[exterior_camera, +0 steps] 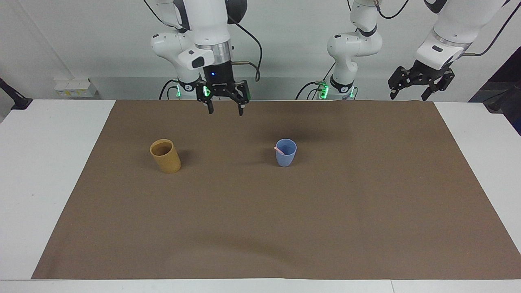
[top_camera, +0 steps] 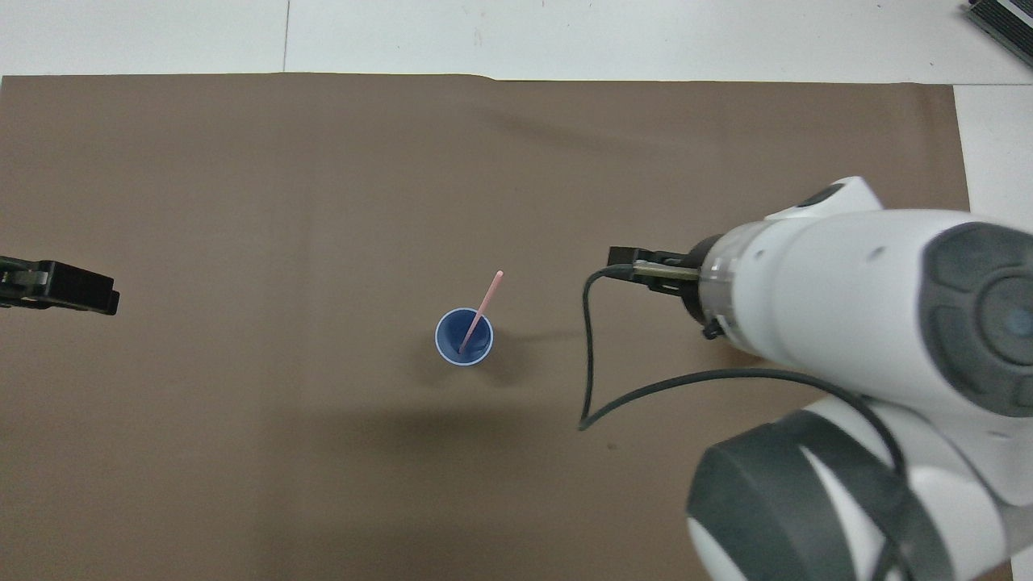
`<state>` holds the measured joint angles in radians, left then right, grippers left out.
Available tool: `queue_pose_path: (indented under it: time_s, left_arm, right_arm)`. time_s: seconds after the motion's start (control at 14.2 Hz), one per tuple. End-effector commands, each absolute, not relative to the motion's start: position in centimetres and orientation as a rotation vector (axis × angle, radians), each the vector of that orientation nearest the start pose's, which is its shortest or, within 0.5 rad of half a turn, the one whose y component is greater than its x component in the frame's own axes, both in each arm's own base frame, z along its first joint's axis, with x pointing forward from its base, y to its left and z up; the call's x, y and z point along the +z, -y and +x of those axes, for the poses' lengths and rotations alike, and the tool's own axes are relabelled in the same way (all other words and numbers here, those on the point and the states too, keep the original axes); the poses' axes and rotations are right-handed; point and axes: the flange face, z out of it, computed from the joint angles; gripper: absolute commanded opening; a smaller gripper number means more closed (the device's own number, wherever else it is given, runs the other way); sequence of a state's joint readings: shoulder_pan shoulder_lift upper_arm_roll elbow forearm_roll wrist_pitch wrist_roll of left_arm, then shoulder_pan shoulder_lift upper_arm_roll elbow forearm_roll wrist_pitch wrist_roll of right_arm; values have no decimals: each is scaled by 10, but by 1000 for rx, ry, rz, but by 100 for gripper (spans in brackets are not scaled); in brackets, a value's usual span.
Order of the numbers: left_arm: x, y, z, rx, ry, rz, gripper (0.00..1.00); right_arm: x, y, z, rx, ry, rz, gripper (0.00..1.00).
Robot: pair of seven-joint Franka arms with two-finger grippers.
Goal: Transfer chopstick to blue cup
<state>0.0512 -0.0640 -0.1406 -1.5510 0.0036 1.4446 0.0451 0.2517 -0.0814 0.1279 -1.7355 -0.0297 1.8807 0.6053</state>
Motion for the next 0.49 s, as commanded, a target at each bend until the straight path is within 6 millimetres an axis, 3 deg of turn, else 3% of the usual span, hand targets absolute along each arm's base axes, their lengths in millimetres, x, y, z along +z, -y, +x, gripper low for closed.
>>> queue_pose_path:
  time_s: [0.0, 0.28, 0.42]
  left_arm:
    - [662, 47, 518, 75, -194, -3117, 100]
    - [662, 47, 518, 75, -194, -3117, 100]
    - [662, 47, 518, 75, -194, -3117, 100]
  right_arm:
    - [626, -151, 517, -307, -335, -3079, 100]
    - [625, -59, 537, -277, -171, -3141, 100]
    - [627, -27, 543, -245, -122, -3160, 100]
